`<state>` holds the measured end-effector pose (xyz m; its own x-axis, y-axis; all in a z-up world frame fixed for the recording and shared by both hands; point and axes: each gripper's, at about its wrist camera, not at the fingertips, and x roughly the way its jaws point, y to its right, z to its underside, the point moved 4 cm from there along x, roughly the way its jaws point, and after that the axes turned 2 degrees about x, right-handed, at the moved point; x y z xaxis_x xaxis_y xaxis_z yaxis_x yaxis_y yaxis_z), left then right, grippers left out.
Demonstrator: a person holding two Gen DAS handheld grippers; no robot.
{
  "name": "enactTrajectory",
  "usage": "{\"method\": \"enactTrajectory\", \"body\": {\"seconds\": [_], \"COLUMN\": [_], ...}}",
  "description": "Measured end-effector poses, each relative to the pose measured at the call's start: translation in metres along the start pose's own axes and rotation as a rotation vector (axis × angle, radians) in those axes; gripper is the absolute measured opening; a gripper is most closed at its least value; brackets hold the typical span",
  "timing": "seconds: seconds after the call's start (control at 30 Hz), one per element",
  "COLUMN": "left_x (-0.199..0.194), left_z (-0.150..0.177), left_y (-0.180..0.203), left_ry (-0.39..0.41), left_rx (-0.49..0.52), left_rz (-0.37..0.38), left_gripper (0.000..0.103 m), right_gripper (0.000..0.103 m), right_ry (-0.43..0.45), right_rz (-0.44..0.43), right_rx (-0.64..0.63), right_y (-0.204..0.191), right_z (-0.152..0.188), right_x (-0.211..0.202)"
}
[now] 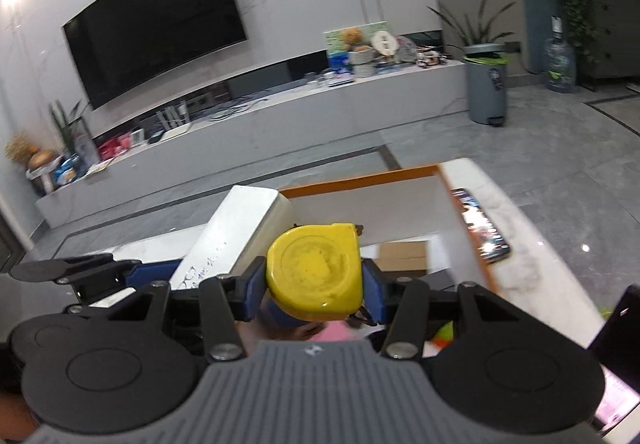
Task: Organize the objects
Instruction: 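Lower glasses box with left tool while right tool lowers tape measure into orange box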
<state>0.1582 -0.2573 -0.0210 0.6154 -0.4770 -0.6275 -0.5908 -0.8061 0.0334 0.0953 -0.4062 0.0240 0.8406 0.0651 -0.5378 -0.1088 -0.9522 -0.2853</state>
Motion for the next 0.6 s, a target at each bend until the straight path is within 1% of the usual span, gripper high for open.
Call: {"method": "enactTrajectory", "body": {"seconds": [0.13, 0.2, 0.3, 0.4, 0.5, 0.6], "left_x": [0.03, 0.046, 0.064, 0.084, 0.094, 0.095], "left_z": [-0.005, -0.007, -0.006, -0.003, 0.001, -0.001], "left_y": [-0.001, -0.002, -0.007, -0.012, -0.017, -0.018], "left_ry": [-0.014, -0.024, -0.033, -0.06, -0.085, -0.089], "left_rx": [-0.069, -0.108, -0.141, -0.182, -0.222, -0.22], "left_rz": [0.049, 0.06, 0.053, 0.043, 0.025, 0.009], "left_gripper": [0.069, 0.069, 0.069, 0.069, 0.069, 0.069], "right_gripper": [0.052, 0.052, 0.052, 0.052, 0.052, 0.052], "right_ry": [-0.016, -0.022, -0.036, -0.054, -0.078, -0.096], "right_rz": [0.028, 0.041, 0.06, 0.08, 0.094, 0.106], "right_rx": [0.033, 0.042, 0.046, 0.042, 0.034, 0.048], "right_y": [0.023, 0.031, 0.039, 0.044, 0.05, 0.056], "right_z": [-0.011, -0.016, -0.02, -0.023, -0.024, -0.026], "right_x": [0.01, 0.016, 0.027, 0.039, 0.052, 0.064]}}
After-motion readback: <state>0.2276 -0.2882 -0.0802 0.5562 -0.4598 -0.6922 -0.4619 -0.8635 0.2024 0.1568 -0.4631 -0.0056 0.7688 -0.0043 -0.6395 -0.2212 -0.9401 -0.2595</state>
